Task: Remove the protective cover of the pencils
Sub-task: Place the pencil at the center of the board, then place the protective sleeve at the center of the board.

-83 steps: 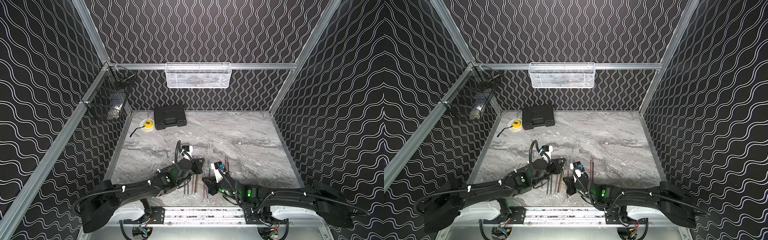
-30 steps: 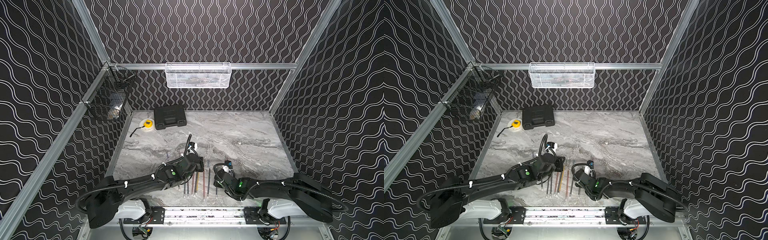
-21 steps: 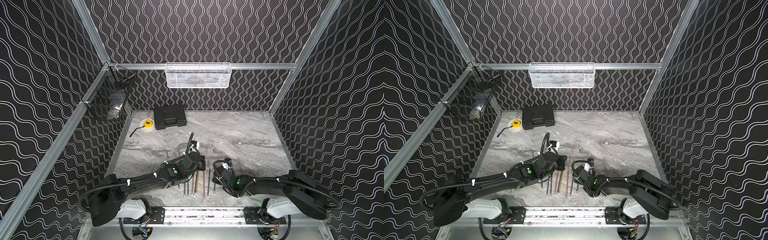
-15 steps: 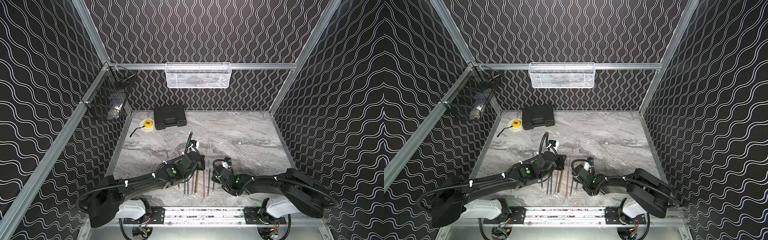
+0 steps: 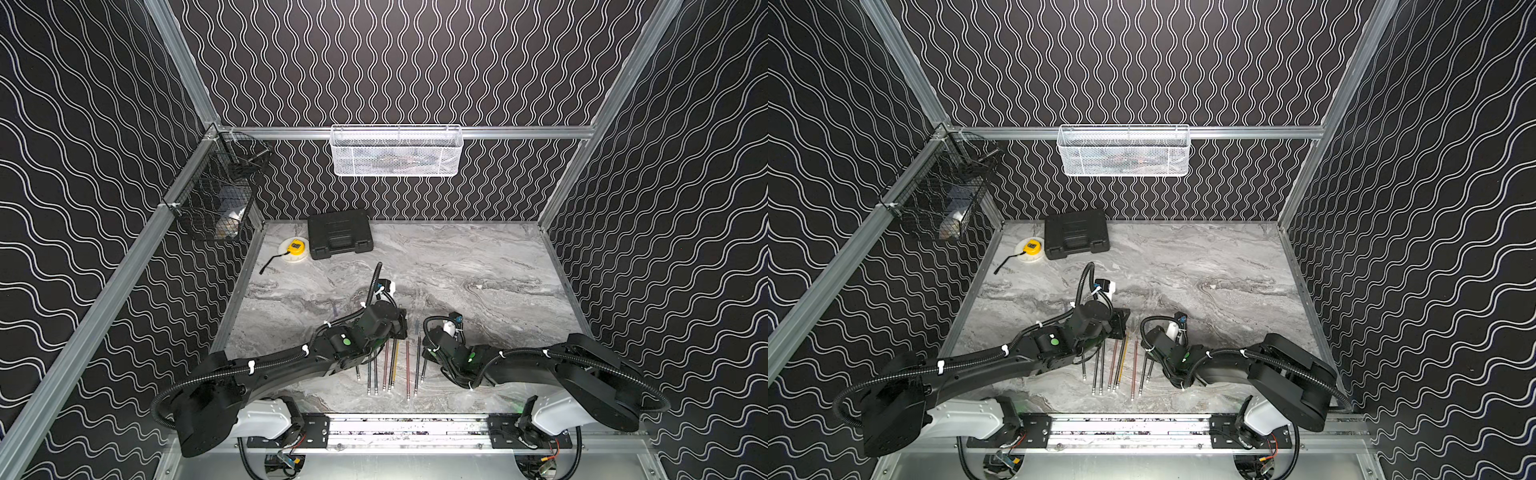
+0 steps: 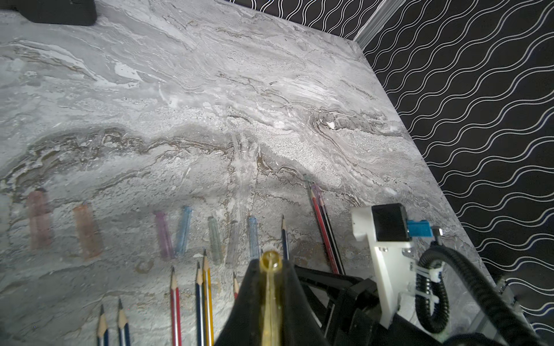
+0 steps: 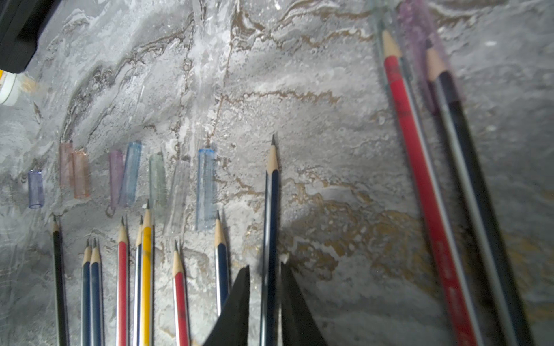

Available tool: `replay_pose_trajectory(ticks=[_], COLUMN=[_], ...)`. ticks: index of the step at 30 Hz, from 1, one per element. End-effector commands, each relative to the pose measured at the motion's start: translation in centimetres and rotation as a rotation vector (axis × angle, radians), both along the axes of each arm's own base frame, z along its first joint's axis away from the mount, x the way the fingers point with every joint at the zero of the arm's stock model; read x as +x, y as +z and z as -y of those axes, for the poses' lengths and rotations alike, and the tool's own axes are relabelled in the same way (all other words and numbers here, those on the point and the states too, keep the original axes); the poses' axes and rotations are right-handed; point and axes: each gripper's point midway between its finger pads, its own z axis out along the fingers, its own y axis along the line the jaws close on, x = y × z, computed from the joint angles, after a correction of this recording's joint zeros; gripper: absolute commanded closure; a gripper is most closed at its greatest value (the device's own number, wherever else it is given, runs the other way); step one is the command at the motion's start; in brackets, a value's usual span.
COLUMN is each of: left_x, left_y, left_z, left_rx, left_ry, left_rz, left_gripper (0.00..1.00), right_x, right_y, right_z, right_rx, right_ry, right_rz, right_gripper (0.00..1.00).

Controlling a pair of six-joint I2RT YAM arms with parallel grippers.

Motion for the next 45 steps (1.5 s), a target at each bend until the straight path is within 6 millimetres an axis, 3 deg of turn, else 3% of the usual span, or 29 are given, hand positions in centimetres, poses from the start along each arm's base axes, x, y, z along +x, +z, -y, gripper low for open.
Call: replay_pose_trajectory(ticks=[1, 6, 10, 13, 17, 23, 29, 38, 45], left_x=[0.2, 0.2, 0.6, 1.0, 1.5, 2.0, 2.5, 3.8, 5.3], left_y=[0.6, 0.6, -0.1, -1.1, -2.2, -4.3, -7.4, -11.3, -13.2], left_z=[-0.2, 0.4, 1.8, 3.1, 4.9, 7.8, 10.2, 11.1, 9.8], left_rx=[-0.015, -0.026, -0.022, -0.024, -0.019, 0.030, 0.108, 0.201, 0.249], left_ry=[0.002, -0.017, -0.052, -0.080, -0.114, -0.162, -0.210, -0.197, -0.158], left_rz=[0.020, 0.016, 0.003, -0.022, -0.052, -0.102, -0.176, -0.246, -0.286], left_gripper=[0.89, 0.89, 0.89, 0.90, 0.91, 0.92, 0.93, 0.93, 0.93], right_x=[-0.5, -0.5, -0.5, -0.6, -0.7, -0.9, -0.7, -0.4, -0.4], right_y=[-0.7, -0.4, 1.5, 3.3, 4.6, 4.0, 3.1, 1.9, 1.4], right_z=[1.3, 1.4, 0.7, 1.6, 4.3, 7.5, 8.3, 8.1, 7.8], right_rx=[-0.057, -0.060, -0.035, -0.045, -0.060, -0.108, -0.101, -0.093, -0.077], right_ry=[-0.016, -0.008, 0.051, 0.046, -0.019, -0.094, -0.112, -0.104, -0.092], right_rz=[-0.024, -0.019, 0.014, 0.045, 0.110, 0.101, 0.076, 0.029, 0.016], right_gripper=[0.79, 0.80, 0.81, 0.80, 0.73, 0.73, 0.78, 0.78, 0.79])
